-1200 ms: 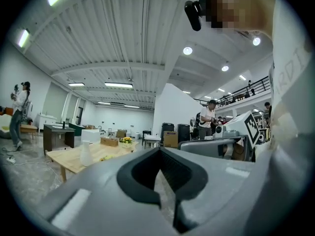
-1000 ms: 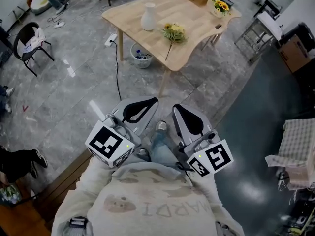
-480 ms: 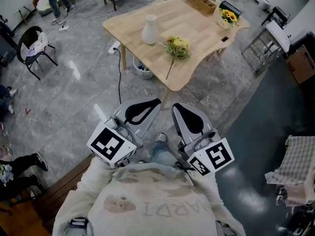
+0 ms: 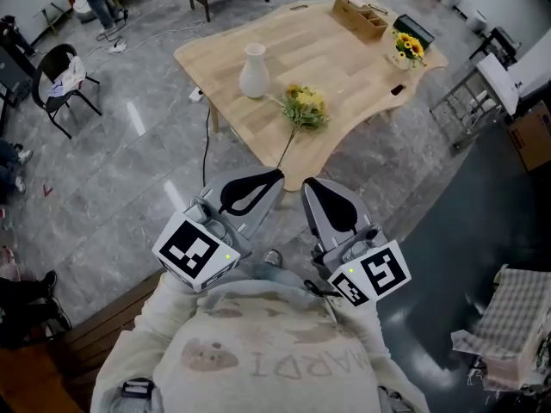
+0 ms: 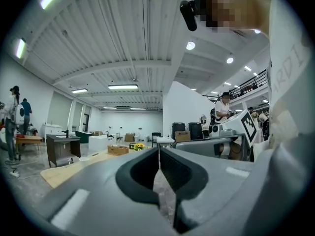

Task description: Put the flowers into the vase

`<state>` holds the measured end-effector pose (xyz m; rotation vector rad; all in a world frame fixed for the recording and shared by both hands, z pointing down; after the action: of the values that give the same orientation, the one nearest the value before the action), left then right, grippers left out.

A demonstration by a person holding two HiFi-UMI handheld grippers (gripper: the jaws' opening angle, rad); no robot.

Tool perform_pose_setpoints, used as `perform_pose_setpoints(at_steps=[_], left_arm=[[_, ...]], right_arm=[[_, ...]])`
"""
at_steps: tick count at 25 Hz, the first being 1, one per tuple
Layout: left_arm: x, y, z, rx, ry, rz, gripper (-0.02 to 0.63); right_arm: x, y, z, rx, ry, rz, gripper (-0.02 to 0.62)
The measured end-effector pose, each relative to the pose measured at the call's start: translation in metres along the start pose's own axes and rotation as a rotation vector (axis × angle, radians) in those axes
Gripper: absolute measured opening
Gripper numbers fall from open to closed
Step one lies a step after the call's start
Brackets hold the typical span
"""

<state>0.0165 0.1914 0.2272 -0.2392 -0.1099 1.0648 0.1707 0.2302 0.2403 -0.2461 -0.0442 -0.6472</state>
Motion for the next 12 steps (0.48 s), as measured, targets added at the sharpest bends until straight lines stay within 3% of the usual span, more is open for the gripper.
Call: perform_pose_setpoints(at_steps=[12], left_arm=[[-0.036, -0.045, -0.001, -0.029, 0.015, -0.026, 0.005]], right_arm=[[0.056, -0.036, 0.005, -0.043, -0.045, -0.024, 0.028]])
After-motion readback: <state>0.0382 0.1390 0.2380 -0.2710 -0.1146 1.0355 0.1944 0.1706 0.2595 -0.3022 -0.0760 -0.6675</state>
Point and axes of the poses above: the fingertips, and each gripper's own axes: y backward along the fingers, x to its right, z out of its underside, the point moved 8 cm from there along y, backward along the fingers, and after that the axes turned 12 degrees about -x, right-handed, at the moved point
